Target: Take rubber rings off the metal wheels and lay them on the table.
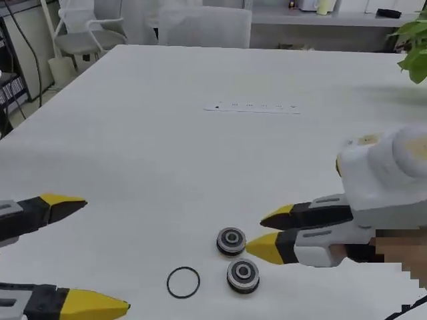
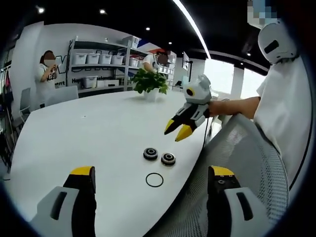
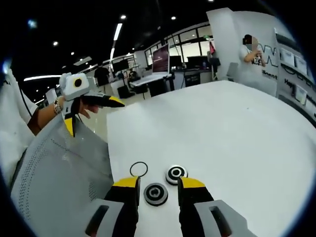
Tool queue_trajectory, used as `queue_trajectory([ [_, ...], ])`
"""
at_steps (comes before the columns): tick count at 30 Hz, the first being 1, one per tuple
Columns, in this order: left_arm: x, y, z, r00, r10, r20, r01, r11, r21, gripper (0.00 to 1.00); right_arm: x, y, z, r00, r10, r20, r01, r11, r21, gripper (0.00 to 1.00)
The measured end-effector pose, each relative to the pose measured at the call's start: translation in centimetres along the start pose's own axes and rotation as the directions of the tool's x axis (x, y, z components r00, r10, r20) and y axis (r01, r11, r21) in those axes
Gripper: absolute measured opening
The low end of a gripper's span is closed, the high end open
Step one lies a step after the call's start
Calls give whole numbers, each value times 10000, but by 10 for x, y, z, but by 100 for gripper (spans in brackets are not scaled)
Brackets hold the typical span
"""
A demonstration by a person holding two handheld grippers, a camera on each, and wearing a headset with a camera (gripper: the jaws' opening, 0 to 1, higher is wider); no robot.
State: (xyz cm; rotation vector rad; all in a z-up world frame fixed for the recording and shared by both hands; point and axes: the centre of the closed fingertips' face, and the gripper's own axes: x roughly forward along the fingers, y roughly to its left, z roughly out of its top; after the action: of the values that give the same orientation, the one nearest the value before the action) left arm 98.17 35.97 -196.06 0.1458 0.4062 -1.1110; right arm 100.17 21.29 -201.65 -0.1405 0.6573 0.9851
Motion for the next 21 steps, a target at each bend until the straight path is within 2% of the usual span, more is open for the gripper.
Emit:
queue_trajectory([
  [3, 1, 0, 8, 10000, -63, -62, 65, 9992, 393, 93, 3, 0, -8, 9993, -37, -373, 32, 9999, -134, 28],
  [6, 3, 0, 16, 9999, -92, -44, 95, 9975, 702, 93, 5, 0, -13, 9986, 35, -521, -42, 9999, -151, 27],
  [10, 8, 3, 28, 9999, -70, 90, 60, 9949, 1008, 93, 8, -2, -19, 9980, 271, -571, -251, 9991, 352, 26],
  [12, 13, 1, 35, 9996, -203, 196, 180, 9935, 1128, 93, 9, -1, -20, 9976, 346, -608, -320, 9985, 436, 27],
  [17, 32, -5, 54, 9966, -733, 376, 664, 9849, 1596, 93, 15, 3, -28, 9940, 423, -1010, -412, 9991, 131, 28],
  [21, 52, -12, 64, 9918, -1257, 244, 1177, 9699, 2132, 92, 16, 1, -37, 9896, 349, -1398, -354, 9994, -9, 29],
])
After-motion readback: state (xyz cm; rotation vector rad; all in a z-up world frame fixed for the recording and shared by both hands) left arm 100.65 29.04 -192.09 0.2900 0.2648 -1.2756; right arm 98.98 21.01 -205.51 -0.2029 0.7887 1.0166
